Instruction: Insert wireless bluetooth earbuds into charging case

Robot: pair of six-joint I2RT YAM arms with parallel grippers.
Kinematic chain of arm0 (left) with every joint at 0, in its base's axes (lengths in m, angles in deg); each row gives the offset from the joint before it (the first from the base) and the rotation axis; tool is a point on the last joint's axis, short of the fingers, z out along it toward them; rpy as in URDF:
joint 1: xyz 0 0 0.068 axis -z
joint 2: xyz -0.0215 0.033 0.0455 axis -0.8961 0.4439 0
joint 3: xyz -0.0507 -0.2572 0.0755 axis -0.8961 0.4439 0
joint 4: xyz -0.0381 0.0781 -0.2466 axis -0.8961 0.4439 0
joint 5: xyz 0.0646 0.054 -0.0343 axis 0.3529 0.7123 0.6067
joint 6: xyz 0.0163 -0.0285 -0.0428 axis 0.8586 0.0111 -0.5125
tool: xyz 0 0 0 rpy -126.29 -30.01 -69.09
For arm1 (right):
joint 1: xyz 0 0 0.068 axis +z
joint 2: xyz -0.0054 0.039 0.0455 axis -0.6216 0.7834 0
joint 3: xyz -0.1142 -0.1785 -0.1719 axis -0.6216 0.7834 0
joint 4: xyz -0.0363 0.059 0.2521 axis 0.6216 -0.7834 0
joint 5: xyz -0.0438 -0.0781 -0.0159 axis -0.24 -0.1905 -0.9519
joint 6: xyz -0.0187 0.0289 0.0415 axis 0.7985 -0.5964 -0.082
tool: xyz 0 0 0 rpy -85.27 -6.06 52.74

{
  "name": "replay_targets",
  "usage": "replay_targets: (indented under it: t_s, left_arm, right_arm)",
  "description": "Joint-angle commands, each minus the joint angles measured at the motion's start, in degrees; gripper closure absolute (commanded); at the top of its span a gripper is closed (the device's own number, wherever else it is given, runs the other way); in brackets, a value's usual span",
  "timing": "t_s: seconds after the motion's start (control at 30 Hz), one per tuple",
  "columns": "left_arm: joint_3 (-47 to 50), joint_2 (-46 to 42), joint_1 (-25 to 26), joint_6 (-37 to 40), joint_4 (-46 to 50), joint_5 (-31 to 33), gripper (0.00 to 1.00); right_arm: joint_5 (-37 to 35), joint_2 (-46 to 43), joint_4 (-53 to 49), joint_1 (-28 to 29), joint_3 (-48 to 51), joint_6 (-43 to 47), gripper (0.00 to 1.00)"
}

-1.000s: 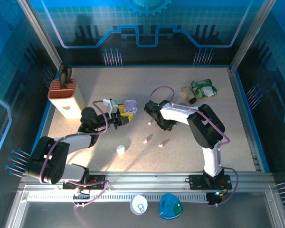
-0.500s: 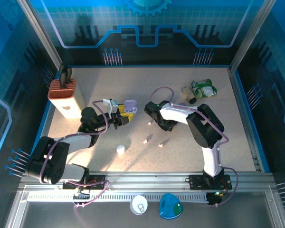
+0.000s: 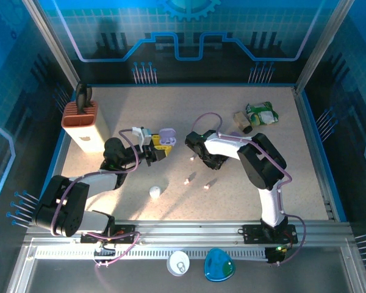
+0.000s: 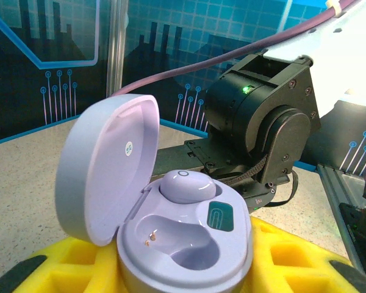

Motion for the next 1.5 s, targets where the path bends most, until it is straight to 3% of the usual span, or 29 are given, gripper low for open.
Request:
replay_targets:
  t_s: [0.0,0.23,0.53,0.67,0.8,1.0,1.27,1.47]
  left_arm:
    - [0.82,-0.27,-0.47,-0.23,-1.63,-0.31,0.71]
    - [0.75,-0.35,-0.45,0.77,-0.42,0.33,0.71]
    - [1.04,3.73,-0.01,-2.81,-8.76,3.44,0.72]
    - [1.78,6.57,0.49,-4.49,-15.57,7.53,0.72]
    - [1.16,7.75,3.17,-1.50,-15.60,10.59,0.72]
    - [-0.36,10.86,7.87,3.33,-15.47,14.13,0.72]
    - [-2.29,14.26,13.86,10.32,-15.52,18.44,0.73]
    - [-3.40,16.14,17.59,13.70,-15.51,20.59,0.74]
  right_arm:
    - [-1.19,1.03,-0.75,-0.55,0.34,-0.51,0.77]
    - [2.60,-3.69,2.29,-0.77,2.12,-0.95,0.80]
    - [16.23,-21.52,10.80,-2.20,9.78,-3.63,0.80]
    - [26.83,-31.08,15.23,-4.70,14.40,-5.83,0.79]
    - [39.92,-39.97,20.01,-7.92,18.70,-8.42,0.79]
    - [51.75,-48.97,24.22,-9.36,21.28,-12.19,0.79]
    - [62.68,-53.65,30.84,-9.03,21.10,-17.67,0.79]
    - [60.52,-51.36,31.47,-4.71,18.46,-16.74,0.79]
